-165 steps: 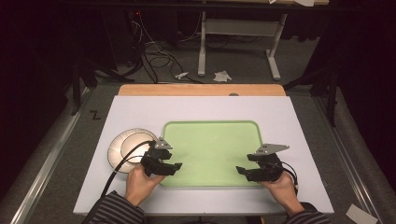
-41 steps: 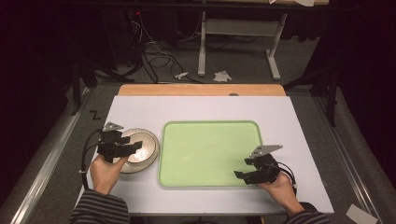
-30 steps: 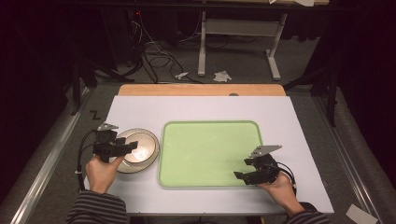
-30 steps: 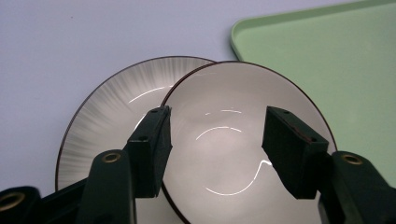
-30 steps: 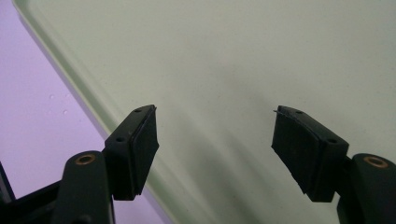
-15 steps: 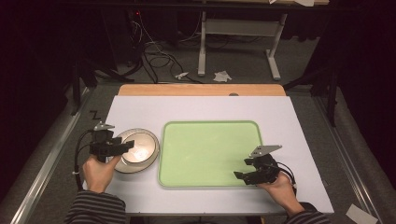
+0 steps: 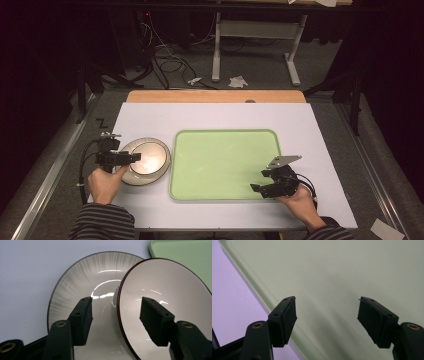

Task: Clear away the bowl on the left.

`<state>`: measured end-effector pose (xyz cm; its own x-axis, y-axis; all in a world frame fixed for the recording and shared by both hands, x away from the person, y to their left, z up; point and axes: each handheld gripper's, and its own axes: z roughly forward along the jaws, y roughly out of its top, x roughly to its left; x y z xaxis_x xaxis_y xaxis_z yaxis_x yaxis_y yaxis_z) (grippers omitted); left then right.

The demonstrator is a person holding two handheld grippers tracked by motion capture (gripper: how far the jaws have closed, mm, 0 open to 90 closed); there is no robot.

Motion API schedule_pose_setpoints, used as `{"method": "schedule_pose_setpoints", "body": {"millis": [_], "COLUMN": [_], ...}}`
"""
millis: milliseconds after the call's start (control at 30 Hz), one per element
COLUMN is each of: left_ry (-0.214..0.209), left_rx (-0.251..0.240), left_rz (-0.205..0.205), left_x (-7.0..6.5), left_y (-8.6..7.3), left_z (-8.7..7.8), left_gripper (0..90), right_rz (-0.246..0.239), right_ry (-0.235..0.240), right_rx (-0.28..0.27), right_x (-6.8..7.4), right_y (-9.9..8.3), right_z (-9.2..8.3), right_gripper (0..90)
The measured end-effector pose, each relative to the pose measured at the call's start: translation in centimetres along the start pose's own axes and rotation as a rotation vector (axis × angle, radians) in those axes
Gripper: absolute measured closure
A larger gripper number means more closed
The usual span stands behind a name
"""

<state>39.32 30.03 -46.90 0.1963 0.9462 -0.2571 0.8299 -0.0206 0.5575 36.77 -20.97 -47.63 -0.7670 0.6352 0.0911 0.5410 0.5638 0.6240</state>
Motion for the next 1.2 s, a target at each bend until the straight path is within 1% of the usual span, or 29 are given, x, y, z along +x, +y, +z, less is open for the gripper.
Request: {"method": "schedule_pose_setpoints", "body": {"millis": [67, 100, 133, 233, 267, 333, 367, 433, 467, 600, 767, 933, 1200], "left_ry": [0.001, 0.001, -0.002, -0.005, -0.005, -0.006, -0.008, -0.010, -0.010, -0.017, -0.022, -0.029, -0.022], "left_rx": [0.028, 0.028, 0.041, 0.047, 0.063, 0.069, 0.081, 0.085, 0.101, 0.113, 0.155, 0.157, 0.156], "left_rz": [-0.002, -0.002, -0.002, -0.001, 0.002, 0.000, 0.006, 0.006, 0.014, 0.016, 0.029, 0.023, 0.017], "left_x": [0.0, 0.0, -0.1, -0.1, -0.1, -0.2, -0.3, -0.4, -0.5, -0.5, -0.7, -0.6, -0.6], "left_y": [0.0, 0.0, 0.1, 0.0, 0.1, 0.1, 0.1, 0.1, 0.1, 0.1, 0.1, 0.1, 0.1], "left_z": [0.5, 0.5, 0.7, 0.8, 1.0, 1.2, 1.4, 1.6, 1.7, 2.0, 2.4, 2.4, 2.4], "left_gripper": [44.4, 44.7, 45.0, 46.4, 46.9, 47.9, 48.3, 48.8, 50.4, 54.4, 58.2, 60.7, 63.5], "right_rz": [0.001, 0.001, 0.000, 0.001, 0.000, 0.000, 0.000, 0.001, 0.004, 0.004, 0.003, 0.001, -0.008], "right_ry": [-0.002, -0.002, -0.002, 0.002, 0.001, 0.001, 0.000, 0.002, 0.002, -0.001, -0.001, 0.000, 0.004], "right_rx": [0.000, 0.000, -0.001, -0.003, 0.001, 0.000, 0.001, 0.001, 0.001, 0.005, 0.007, 0.009, 0.015], "right_x": [0.0, 0.0, 0.0, 0.0, 0.0, 0.0, 0.0, 0.0, 0.0, 0.0, 0.0, 0.0, 0.0], "right_y": [0.0, 0.0, 0.0, 0.0, 0.0, 0.0, 0.0, 0.0, 0.0, 0.0, 0.0, 0.0, 0.0], "right_z": [0.0, 0.0, 0.0, 0.0, 0.0, 0.0, 0.0, 0.0, 0.0, 0.0, 0.0, 0.1, 0.2], "right_gripper": [32.8, 32.8, 32.8, 32.8, 32.8, 32.8, 32.8, 32.8, 32.8, 32.8, 32.8, 32.8, 32.7]}}
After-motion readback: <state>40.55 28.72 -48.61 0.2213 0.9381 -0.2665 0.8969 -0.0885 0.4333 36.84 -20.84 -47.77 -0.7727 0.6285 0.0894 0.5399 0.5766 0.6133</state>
